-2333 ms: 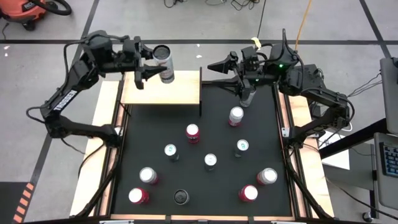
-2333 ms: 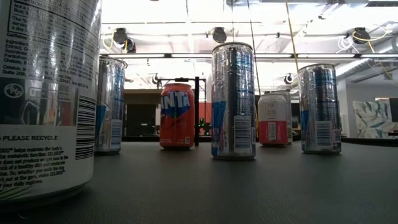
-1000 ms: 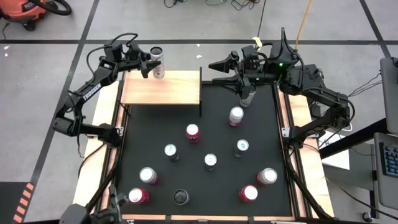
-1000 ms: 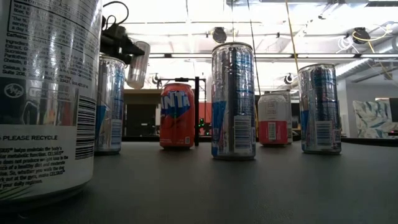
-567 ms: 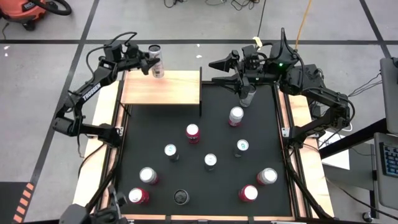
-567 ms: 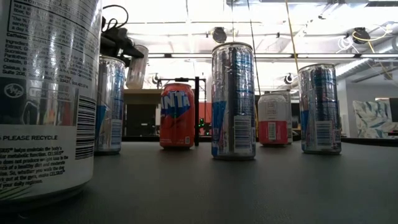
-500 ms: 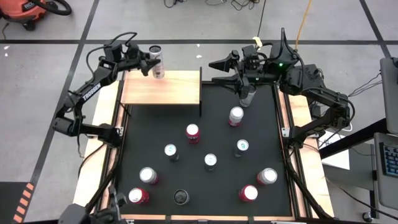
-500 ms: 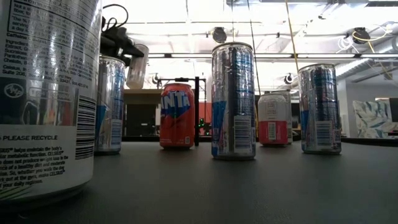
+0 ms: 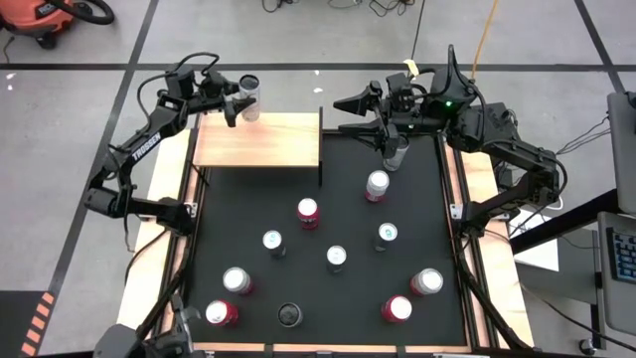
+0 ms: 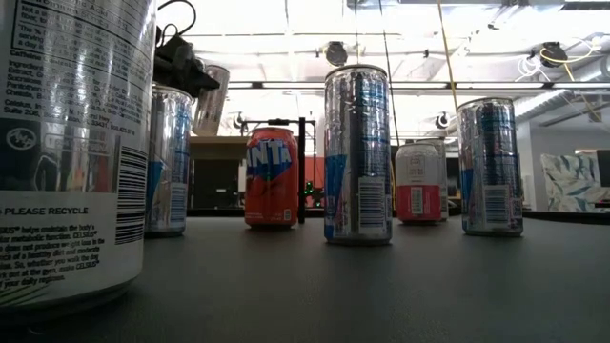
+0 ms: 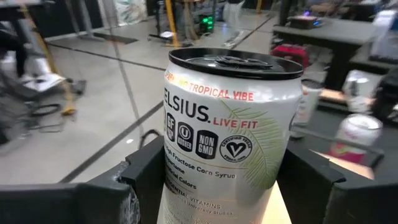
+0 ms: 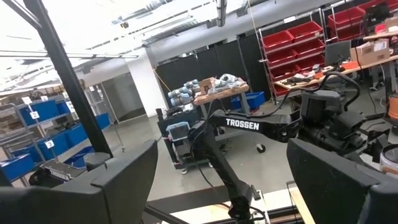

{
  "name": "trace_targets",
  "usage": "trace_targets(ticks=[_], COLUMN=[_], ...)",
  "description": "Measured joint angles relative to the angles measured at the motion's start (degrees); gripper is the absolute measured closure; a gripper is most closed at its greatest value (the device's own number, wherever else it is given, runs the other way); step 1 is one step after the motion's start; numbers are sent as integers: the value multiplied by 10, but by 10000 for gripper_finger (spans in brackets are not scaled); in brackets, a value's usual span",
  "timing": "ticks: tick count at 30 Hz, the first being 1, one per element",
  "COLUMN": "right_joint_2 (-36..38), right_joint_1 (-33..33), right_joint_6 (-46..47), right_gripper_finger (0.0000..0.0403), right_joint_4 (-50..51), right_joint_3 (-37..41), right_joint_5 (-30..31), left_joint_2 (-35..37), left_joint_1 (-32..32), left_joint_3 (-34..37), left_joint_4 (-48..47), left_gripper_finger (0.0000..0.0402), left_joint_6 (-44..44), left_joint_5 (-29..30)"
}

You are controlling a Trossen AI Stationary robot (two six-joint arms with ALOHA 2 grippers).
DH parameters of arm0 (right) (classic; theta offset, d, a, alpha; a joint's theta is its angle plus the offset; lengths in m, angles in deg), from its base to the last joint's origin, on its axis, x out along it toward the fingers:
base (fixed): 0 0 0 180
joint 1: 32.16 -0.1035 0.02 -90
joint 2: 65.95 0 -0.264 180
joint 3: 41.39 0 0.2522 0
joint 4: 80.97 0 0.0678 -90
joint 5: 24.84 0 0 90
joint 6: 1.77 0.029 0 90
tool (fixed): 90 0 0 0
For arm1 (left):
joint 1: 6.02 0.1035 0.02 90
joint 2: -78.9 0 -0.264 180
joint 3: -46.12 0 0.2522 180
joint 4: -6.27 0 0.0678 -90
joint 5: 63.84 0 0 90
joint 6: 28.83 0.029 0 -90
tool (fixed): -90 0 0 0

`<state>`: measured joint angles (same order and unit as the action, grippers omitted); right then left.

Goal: Place canned beverage on shelf
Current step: Put the middle white yellow soda can on the shelf

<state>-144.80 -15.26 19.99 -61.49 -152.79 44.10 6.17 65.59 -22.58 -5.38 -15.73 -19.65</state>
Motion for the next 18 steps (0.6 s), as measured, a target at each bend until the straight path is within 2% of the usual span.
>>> trace_targets(ticks=[4, 10, 15, 18], right_joint_2=[0, 0, 0, 0], right_joint_1=[-1, -1, -1, -1], right_joint_6=[0, 0, -1, -1], right_gripper_finger=[65, 65, 65, 65], right_joint_4=[8, 32, 36, 36], right_joint_3=[0, 0, 0, 0], right_joint_5=[-2, -2, -2, -3], left_joint_2=[0, -5, -27, -31], left_joint_1=[1, 0, 0, -1], left_joint_3=[0, 0, 0, 0], left_joint_4=[6, 22, 102, 104], left_gripper_finger=[155, 155, 155, 155], left_joint_6=[20, 26, -92, -107], left_joint_5=[28, 40, -21, -39])
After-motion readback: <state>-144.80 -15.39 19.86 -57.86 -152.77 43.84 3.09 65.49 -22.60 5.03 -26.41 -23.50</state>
